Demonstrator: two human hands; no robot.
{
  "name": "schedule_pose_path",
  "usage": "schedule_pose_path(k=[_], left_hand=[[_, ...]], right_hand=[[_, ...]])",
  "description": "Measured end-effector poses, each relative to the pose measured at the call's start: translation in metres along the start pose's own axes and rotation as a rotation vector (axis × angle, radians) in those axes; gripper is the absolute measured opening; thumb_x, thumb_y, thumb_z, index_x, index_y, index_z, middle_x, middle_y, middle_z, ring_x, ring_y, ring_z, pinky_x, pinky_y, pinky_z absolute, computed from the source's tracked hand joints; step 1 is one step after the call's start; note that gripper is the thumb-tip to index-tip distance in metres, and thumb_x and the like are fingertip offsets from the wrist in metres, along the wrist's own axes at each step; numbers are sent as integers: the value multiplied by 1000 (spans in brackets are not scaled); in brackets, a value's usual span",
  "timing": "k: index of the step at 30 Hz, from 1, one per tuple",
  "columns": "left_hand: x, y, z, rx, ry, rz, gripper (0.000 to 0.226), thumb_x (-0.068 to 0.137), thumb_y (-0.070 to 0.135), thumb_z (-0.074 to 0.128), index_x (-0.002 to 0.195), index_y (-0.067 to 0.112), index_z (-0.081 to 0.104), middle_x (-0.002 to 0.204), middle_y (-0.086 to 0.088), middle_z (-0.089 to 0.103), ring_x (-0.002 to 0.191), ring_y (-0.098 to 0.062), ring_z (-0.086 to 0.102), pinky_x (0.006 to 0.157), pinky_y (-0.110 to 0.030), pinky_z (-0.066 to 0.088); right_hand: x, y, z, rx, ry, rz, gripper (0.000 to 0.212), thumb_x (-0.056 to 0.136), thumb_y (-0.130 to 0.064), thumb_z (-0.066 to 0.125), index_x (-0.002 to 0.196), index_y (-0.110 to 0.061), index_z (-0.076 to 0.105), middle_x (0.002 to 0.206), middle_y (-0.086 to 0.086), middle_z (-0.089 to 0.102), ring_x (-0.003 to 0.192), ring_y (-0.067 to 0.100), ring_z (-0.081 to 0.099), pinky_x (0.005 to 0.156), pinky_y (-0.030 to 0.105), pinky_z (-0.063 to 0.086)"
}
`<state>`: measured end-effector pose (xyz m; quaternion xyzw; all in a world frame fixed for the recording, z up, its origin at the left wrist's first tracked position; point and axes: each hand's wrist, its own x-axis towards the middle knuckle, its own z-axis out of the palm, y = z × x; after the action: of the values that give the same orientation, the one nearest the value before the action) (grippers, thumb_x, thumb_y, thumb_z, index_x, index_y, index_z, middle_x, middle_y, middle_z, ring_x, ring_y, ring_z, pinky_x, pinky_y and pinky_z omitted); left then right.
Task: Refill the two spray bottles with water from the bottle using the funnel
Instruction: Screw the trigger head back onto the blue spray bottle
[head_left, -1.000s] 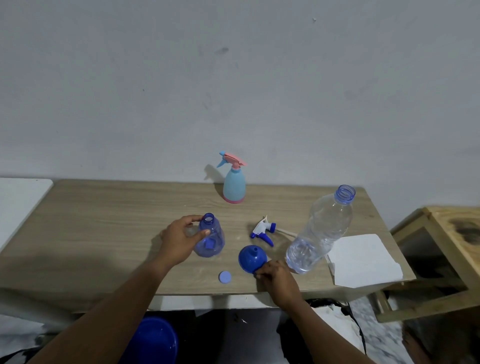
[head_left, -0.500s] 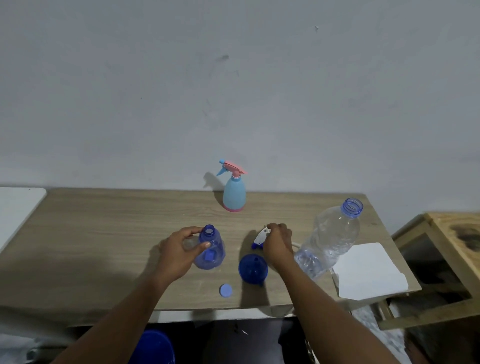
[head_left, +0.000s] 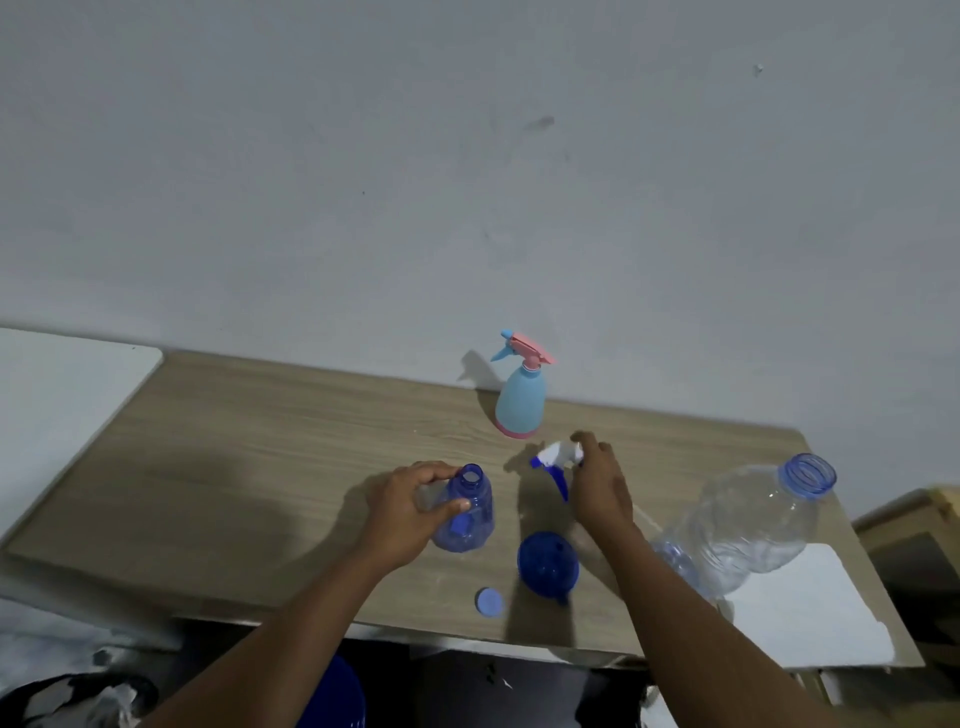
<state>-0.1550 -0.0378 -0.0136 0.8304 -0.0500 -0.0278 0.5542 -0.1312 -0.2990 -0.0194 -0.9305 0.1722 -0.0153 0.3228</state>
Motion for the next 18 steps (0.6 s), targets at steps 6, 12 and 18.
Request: schedule_pose_path(k=[6, 12, 18], left_hand=[[-3, -1, 2, -9, 11, 11, 45, 70, 12, 89, 90, 44, 65, 93, 33, 69, 95, 14, 59, 84, -1, 40], [-5, 6, -1, 25, 30, 22, 45, 69, 17, 90, 90, 46, 62, 89, 27, 68, 92, 18, 58, 80, 1, 39], [-7, 9, 0, 17, 12, 17, 41, 73, 5, 85, 93, 34, 63, 78, 36, 68, 89, 25, 55, 76, 3, 38]], right_hand=[[-3, -54, -47, 495, 81, -255, 62, 93, 0, 60, 142, -34, 44, 118, 6, 45, 92, 24, 64, 73, 34, 62], [-30, -103, -79, 866, 108, -233, 64, 85, -1, 73, 140, -27, 51, 112, 3, 58, 76, 14, 70, 58, 27, 59], [-50, -135, -86, 982, 70, -383, 57, 95, -2, 63, 143, -27, 46, 124, 10, 59, 95, 24, 73, 75, 31, 61]])
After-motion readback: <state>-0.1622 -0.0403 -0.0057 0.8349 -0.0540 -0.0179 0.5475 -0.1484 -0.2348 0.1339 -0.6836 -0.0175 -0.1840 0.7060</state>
